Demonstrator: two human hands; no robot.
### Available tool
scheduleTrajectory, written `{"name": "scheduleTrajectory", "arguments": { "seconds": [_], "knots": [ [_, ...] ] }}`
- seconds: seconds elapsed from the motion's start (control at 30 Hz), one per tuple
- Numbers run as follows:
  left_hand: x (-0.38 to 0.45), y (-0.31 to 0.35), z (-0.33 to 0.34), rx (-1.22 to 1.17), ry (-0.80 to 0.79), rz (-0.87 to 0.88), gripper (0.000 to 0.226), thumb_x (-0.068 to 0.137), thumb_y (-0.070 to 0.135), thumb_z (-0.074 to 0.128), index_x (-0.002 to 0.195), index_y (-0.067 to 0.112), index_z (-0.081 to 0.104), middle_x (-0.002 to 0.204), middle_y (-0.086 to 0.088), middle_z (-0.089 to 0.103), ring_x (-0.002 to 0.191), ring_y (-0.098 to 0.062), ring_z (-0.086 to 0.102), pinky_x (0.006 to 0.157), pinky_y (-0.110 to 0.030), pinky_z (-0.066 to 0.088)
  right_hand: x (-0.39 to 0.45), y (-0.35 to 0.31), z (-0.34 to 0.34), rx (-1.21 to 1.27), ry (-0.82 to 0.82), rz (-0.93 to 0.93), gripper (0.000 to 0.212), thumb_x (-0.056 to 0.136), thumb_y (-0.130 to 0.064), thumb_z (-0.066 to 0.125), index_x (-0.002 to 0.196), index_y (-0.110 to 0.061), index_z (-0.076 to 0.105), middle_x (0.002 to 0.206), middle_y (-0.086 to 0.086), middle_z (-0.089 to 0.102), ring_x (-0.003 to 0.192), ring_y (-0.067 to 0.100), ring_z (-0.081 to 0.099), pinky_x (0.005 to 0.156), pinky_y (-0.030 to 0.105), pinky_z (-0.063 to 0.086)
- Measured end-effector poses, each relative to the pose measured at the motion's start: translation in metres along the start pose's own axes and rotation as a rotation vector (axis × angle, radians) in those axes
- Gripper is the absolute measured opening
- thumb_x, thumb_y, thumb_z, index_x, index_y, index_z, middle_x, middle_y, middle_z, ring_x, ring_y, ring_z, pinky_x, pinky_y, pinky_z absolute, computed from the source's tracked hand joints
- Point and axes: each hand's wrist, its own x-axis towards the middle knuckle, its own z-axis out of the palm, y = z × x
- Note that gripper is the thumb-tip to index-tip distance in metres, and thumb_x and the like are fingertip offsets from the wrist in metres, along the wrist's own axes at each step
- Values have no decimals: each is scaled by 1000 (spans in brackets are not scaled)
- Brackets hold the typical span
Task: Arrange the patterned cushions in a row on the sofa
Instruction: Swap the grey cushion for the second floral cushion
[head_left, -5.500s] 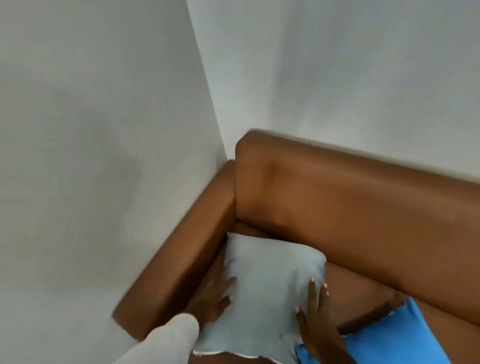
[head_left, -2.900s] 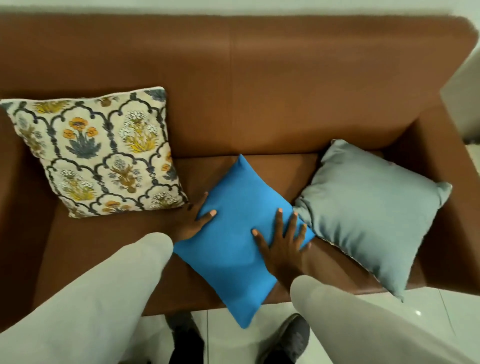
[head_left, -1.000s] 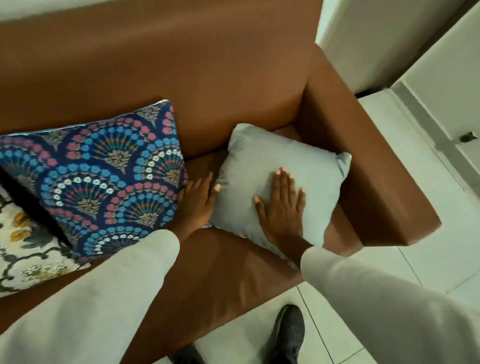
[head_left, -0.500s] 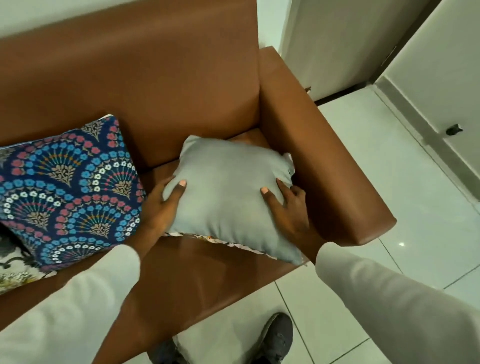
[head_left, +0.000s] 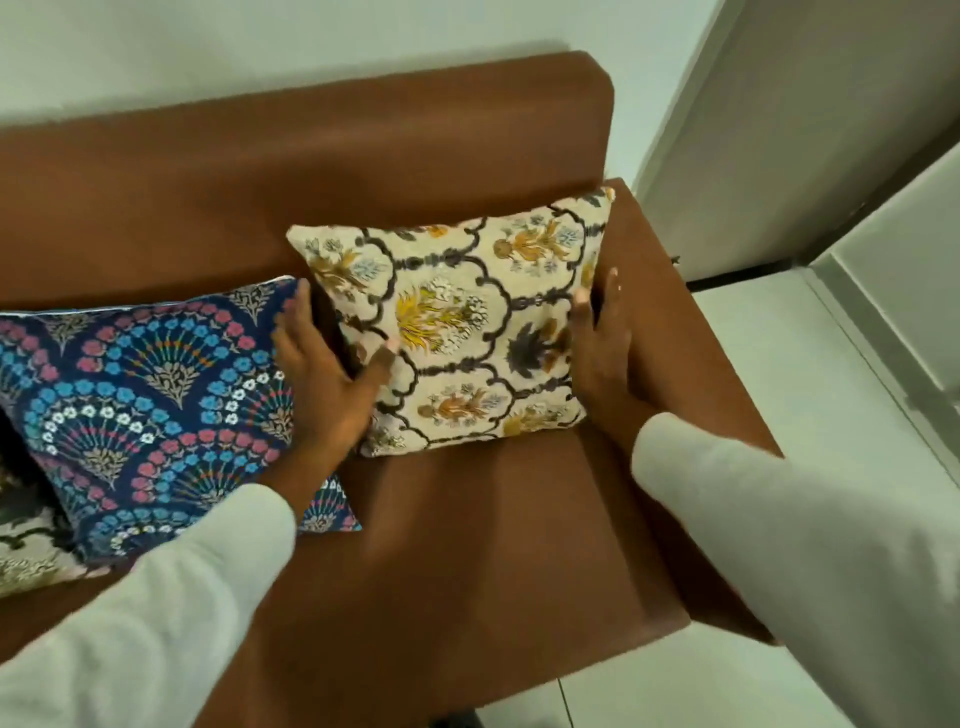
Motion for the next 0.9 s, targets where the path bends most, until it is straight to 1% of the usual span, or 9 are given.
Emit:
{"name": "scheduleTrajectory", "arguments": {
  "seconds": [0.07, 0.13, 0.23, 0.4, 0.47, 0.57, 0.63, 0.73, 0.9],
  "knots": [
    [-2, -11, 18, 482, 59, 346, 102, 102, 56, 69, 178, 17, 12, 180, -24, 11, 168, -42, 18, 134, -59, 21, -8, 21, 32, -337, 70, -169, 81, 115, -62, 36, 180, -29, 3, 188, 13, -6, 173, 40, 4, 137, 63, 4],
    [7, -14, 41, 745, 16, 743, 84, 112, 57, 48, 178, 32, 3, 186, -10, -1, 173, -33, 9, 130, -64, 17, -14, 37, 59, -552, 37, -385, 76, 114, -68, 24, 176, -40, -10, 184, 7, -27, 173, 44, -7, 132, 71, -4],
    [36, -7, 66, 863, -128, 938, 67, 117, 58, 32, 178, 39, 11, 187, 8, -2, 174, -23, 7, 135, -57, 10, 3, 47, 91, -773, -57, -663, 70, 116, -63, 14, 177, -37, -10, 183, 2, -28, 172, 47, -12, 129, 82, -1],
    [85, -6, 52, 802, 22, 482, 85, 104, 84, 30, 175, 39, 21, 186, 9, 17, 169, -26, 26, 128, -58, 19, 51, 64, 74, -638, 26, -381, 101, 105, -86, 32, 177, -34, -16, 185, -9, -23, 175, 25, -12, 138, 62, 3],
    [91, 5, 44, 780, 3, 359, 92, 98, 91, 31, 173, 38, 26, 180, 8, 30, 161, -28, 37, 119, -64, 28, 52, 65, 60, -325, 16, -98, 127, 87, -100, 47, 179, -27, -1, 188, 1, 12, 172, 23, 24, 138, 47, 24],
    [100, 22, 30, 777, -53, 272, 92, 93, 97, 27, 145, 26, 56, 142, -5, 65, 132, -35, 56, 109, -64, 37, 45, 50, 43, -21, -22, 183, 131, 63, -111, 54, 157, -21, 40, 144, -1, 71, 116, 15, 79, 100, 39, 66],
    [96, 27, 20, 776, -62, 260, 84, 95, 96, 24, 107, 21, 60, 107, -5, 69, 115, -35, 61, 104, -60, 40, 41, 40, 34, -85, -47, 67, 100, 71, -105, 58, 139, -32, 51, 131, -8, 76, 111, 21, 79, 97, 50, 66],
    [71, 17, 7, 612, 4, 136, 75, 99, 90, 29, 100, 20, 54, 95, -10, 65, 109, -39, 63, 98, -60, 46, 44, 3, 23, -224, 37, -186, 48, 92, -92, 57, 123, -55, 53, 119, -17, 78, 109, 12, 77, 95, 44, 65],
    [19, -9, 23, 472, -61, -124, 89, 92, 97, 17, 118, 18, 48, 105, -4, 45, 111, -46, 61, 78, -46, 42, 81, -29, 7, -517, 74, -477, 58, 111, -78, 33, 129, -31, 63, 94, 1, 69, 88, 27, 67, 74, 40, 53]
  ]
}}
